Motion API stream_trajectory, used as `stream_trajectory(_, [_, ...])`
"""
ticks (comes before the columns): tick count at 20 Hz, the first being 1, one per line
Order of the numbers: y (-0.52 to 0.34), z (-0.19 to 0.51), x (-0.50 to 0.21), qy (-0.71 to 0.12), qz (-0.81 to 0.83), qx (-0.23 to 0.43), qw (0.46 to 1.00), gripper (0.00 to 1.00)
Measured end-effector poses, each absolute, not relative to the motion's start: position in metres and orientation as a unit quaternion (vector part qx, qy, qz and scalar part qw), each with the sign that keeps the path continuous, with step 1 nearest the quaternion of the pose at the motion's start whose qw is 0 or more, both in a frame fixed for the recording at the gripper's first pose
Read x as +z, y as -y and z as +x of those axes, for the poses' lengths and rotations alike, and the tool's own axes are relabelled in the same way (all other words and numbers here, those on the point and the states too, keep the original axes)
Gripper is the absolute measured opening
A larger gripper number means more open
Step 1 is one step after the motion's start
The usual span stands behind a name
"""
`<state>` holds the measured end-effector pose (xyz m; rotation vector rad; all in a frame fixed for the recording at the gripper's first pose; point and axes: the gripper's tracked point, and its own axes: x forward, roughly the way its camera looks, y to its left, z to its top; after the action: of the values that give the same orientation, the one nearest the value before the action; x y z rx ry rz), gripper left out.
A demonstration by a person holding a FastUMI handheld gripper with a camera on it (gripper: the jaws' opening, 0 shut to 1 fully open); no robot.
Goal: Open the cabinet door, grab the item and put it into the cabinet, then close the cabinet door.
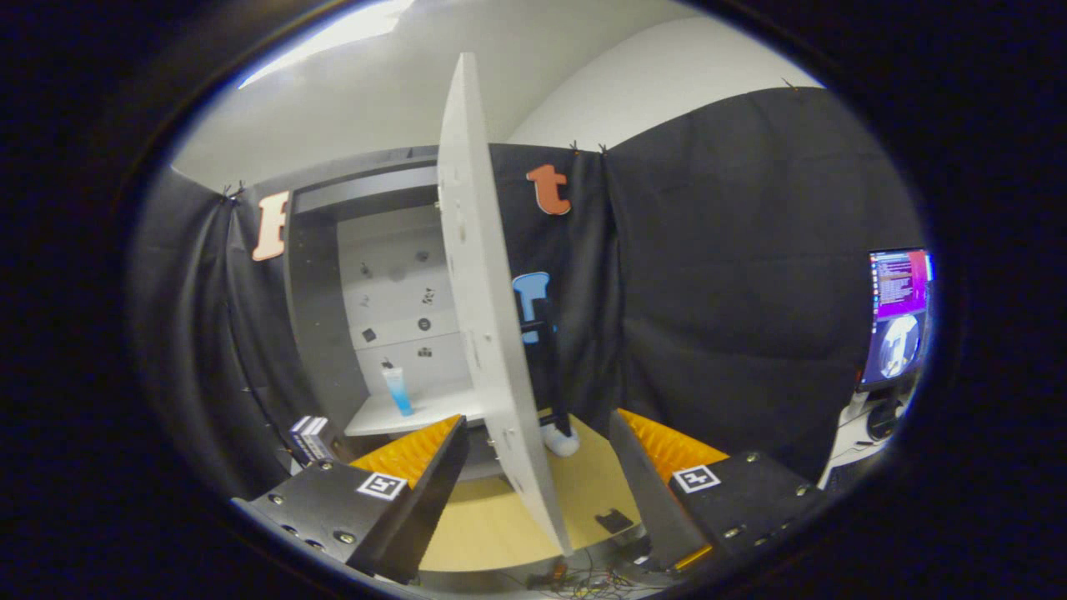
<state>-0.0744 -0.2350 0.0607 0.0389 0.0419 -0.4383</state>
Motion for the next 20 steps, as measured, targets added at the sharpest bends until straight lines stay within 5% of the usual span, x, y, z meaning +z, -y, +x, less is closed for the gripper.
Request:
stream_trajectory(10, [0.251, -0.051, 0.048, -0.040, -0.022, -0.234, 0.971, 0.96])
stream_trajectory(20, [0.155, -0.016, 0.027, -0.054, -0.009, -0.101, 0.993, 0.96])
